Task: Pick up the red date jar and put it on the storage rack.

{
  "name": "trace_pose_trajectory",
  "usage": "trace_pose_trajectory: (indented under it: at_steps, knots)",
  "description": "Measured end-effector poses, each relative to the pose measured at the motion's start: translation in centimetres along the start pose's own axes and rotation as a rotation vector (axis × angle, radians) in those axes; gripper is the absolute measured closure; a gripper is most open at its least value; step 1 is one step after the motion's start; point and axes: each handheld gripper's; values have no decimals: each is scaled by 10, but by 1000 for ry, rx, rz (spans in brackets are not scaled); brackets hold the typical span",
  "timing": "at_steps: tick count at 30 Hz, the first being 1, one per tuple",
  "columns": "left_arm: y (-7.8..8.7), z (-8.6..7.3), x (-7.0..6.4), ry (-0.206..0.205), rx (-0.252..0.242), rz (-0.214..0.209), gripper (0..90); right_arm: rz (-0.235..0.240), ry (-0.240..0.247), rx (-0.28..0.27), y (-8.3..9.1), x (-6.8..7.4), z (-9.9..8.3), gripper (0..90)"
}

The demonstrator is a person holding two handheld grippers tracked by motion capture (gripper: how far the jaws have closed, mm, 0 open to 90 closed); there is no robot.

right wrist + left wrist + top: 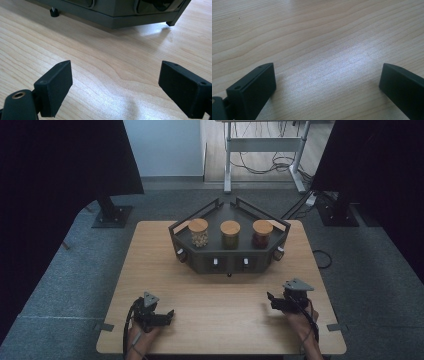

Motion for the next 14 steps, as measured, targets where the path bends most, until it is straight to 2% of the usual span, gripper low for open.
trace_pose_trajectory:
  at_steps: [14]
  knots:
    - [0,0,0,0,0,0,5,-9,3,35,-6,0,-13,114]
Point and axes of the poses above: each handheld gripper's, and its own axes: y roughly backward along the jaws, z roughly out of its top, x roughly to its left, and after that the axes turned 4 degrees about x, right-handed
